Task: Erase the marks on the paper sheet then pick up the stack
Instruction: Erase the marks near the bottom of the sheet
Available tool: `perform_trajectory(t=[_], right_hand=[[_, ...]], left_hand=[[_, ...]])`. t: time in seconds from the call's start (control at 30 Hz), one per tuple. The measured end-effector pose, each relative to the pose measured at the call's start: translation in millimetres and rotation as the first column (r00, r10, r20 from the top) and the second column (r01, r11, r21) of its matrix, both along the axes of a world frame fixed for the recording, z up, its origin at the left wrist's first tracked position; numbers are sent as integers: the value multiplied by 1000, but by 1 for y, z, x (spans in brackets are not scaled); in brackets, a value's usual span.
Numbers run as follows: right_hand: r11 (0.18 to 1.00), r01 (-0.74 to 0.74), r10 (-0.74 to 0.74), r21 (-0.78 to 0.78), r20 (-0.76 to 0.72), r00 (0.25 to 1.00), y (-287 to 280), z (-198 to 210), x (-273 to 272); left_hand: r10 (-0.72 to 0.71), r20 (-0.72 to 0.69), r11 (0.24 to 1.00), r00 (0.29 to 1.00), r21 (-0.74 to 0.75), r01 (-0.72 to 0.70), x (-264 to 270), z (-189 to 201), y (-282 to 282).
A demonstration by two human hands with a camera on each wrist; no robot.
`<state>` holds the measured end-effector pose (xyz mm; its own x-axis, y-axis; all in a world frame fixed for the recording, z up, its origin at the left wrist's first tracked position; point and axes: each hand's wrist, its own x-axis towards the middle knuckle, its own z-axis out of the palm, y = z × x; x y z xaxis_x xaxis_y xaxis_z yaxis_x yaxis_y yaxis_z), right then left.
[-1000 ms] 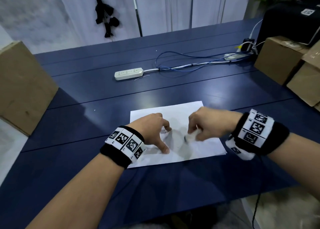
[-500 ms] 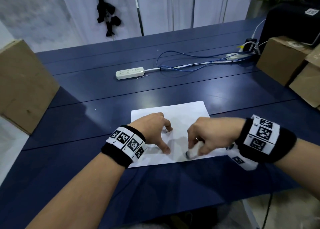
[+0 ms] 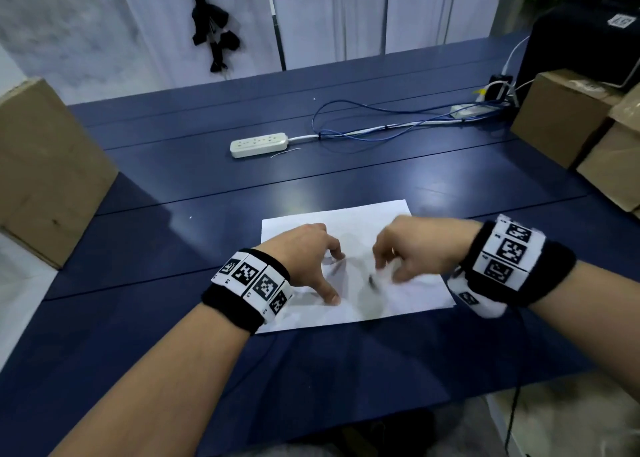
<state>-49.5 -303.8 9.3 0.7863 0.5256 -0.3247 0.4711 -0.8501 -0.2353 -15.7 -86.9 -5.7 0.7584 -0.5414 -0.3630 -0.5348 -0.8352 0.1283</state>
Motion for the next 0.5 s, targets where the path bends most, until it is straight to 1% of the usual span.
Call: perform_trajectory(t=[0.07,0.1,0.13,0.2,0.23,0.27,0.3,0.33,0.37,0.43,0.5], right_hand=[[992,121,-123,29,91,988,-8,1,12],[989,144,-147,36,101,984,-11,0,14],[990,135,-137,32,93,986,-11,0,11],[1000,25,-25,-11,23,999,-5,5,-6],[999,-28,27,-25,-47,999,-2,6,-15],[997,-65,61,-40,-111,992,1,6,-21],[995,-86,78,-51,-141,987,2,6,-23],[995,-82,75,-51,-118,990,2,6,-20],[998,-48,45,-37,-64,997,0,4,-12],[997,77,-77,-5,66,995,-4,2,7],[989,147,-149,25,129,980,-8,-1,14]], left_hand=[[4,-3,1000,1000,-2,-4,-1,0,0],[6,-4,1000,1000,-2,-6,-1,1,1],[8,-4,1000,1000,-2,-8,0,1,1],[7,-5,1000,1000,-4,-7,0,0,0],[3,-3,1000,1000,-3,-3,0,0,0],[0,-2,1000,1000,-2,0,0,0,0],[-4,-1,1000,1000,1,4,0,0,0],[-6,-1,1000,1000,2,6,0,0,-1],[-5,-1,1000,1000,2,5,0,0,0],[-2,-1,1000,1000,-3,2,0,1,0],[2,3,1000,1000,-6,-2,-1,1,1]])
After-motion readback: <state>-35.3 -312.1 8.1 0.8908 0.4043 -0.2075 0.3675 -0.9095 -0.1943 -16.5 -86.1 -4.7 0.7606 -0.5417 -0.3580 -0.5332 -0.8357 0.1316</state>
